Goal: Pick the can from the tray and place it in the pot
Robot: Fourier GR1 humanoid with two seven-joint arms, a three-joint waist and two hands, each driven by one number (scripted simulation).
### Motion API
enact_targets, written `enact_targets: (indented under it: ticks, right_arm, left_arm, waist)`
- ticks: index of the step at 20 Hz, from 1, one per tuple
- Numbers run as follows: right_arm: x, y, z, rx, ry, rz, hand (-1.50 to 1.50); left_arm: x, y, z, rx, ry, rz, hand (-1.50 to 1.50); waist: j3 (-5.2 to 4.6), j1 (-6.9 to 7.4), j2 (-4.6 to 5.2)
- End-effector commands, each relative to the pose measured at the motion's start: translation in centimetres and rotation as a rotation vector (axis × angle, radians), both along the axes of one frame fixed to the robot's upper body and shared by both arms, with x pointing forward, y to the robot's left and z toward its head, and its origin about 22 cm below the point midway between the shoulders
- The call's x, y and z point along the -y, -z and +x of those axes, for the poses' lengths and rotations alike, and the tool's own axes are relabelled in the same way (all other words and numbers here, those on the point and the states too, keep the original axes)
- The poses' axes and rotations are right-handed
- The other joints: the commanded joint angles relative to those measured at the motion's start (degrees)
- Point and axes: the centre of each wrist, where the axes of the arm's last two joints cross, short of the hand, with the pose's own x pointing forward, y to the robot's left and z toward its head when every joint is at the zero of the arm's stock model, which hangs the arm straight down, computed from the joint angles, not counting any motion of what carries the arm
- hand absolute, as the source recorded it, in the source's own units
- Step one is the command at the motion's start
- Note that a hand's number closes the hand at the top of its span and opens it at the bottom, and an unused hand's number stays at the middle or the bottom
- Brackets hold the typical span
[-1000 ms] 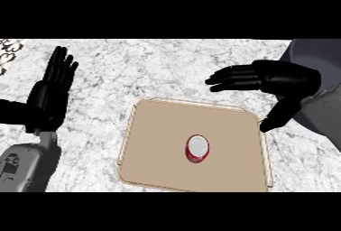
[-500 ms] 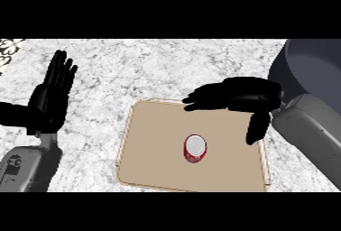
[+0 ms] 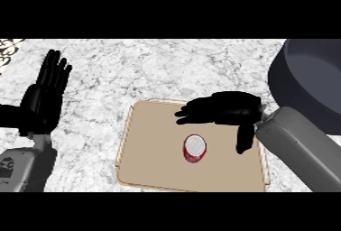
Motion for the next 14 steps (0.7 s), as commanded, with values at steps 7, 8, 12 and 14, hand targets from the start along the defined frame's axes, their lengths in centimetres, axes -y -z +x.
enact_targets:
  ticks: [7,8,12,14]
  right_arm:
    - [-0.5,0.2,-2.8,0.008,-0.04,0.027,-1.5]
    - [-2.0,1.5,-1.0,0.022,-0.014,0.01,-1.5]
    - [-0.7,2.8,-1.1,0.062,0.036,-0.056,-1.5]
    - [-3.5,3.0,-3.2,0.058,0.029,-0.028,-1.5]
  left_arm:
    - [1.6,-0.4,1.4,0.013,-0.003,0.017,0.0]
    - [1.3,0.5,0.4,0.008,0.001,0.003,0.0]
    - [0.1,-0.5,-0.5,0.022,-0.003,0.002,0.0]
    - [0.1,-0.6,-0.5,0.01,-0.002,0.002,0.0]
  waist:
    - [-0.01,-0.55,-0.06]
    - [0.0,-0.01,0.03]
    - [0.0,0.02,0.0]
    - [-0.01,-0.18,-0.07]
